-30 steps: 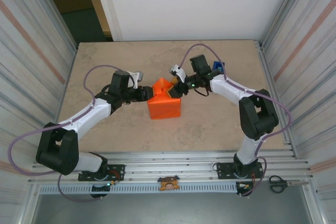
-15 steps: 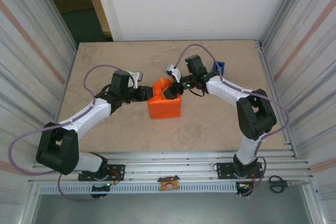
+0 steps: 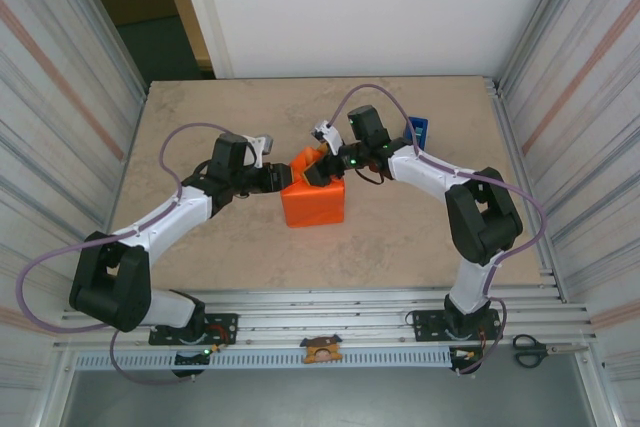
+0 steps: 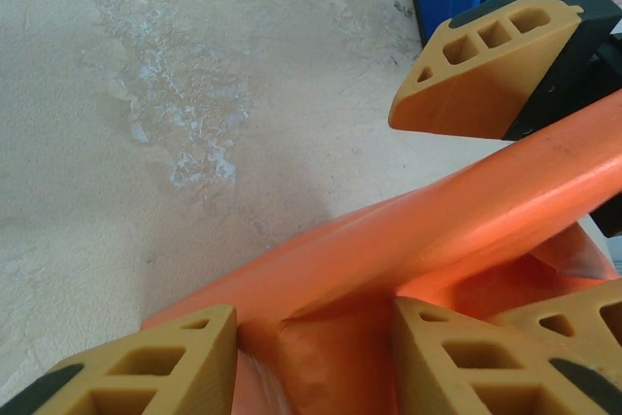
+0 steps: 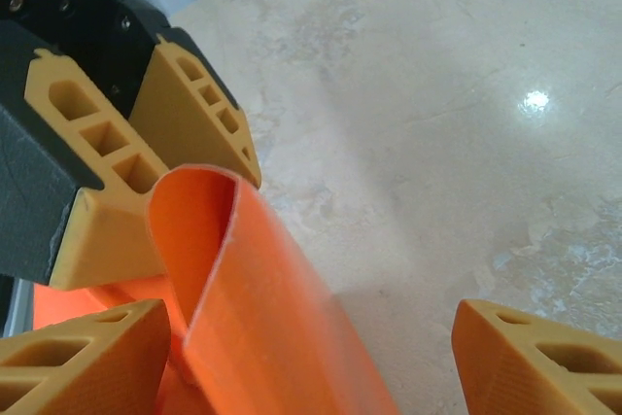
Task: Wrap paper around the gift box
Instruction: Fold the seventh fold of the wrapping paper on the gift box.
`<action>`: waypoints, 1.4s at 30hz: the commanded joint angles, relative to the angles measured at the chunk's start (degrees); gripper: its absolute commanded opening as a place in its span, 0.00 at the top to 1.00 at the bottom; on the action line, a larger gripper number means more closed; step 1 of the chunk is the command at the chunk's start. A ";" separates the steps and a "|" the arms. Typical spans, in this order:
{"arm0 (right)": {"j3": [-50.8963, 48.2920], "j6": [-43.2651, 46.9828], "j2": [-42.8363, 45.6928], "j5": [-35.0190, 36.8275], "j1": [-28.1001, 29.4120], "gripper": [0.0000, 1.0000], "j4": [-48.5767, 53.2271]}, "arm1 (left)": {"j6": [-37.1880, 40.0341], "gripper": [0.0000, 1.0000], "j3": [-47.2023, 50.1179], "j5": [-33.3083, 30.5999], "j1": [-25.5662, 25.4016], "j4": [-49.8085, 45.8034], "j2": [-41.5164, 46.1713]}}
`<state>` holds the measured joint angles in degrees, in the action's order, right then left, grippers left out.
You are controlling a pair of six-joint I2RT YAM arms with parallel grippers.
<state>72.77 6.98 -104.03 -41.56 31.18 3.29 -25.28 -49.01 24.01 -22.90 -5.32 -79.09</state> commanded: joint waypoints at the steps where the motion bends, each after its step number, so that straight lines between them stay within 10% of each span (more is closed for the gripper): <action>1: 0.38 -3.18 0.57 0.00 0.40 0.23 -2.15 | 1.98 0.57 1.36 1.24 -1.45 -7.02 -2.12; 10: 0.35 0.10 -1.23 10.89 2.06 0.33 2.73 | 1.99 0.57 1.49 1.27 -1.45 -6.46 -1.13; 22: -2.26 2.33 -0.80 6.82 1.89 0.34 2.14 | 6.01 0.51 -2.67 1.64 1.21 -5.28 3.51; 35: -2.28 3.43 -0.69 6.85 1.85 0.34 3.04 | 37.49 0.56 -4.63 28.45 10.18 6.44 -1.33; 42: -2.02 3.77 -0.55 6.58 1.80 0.34 3.21 | 57.17 0.55 -15.60 39.47 11.21 -8.28 -11.55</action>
<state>72.20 8.21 -104.01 -35.99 32.88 1.69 19.05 -60.18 56.12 -11.86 -6.11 -89.10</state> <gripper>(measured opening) 0.657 0.455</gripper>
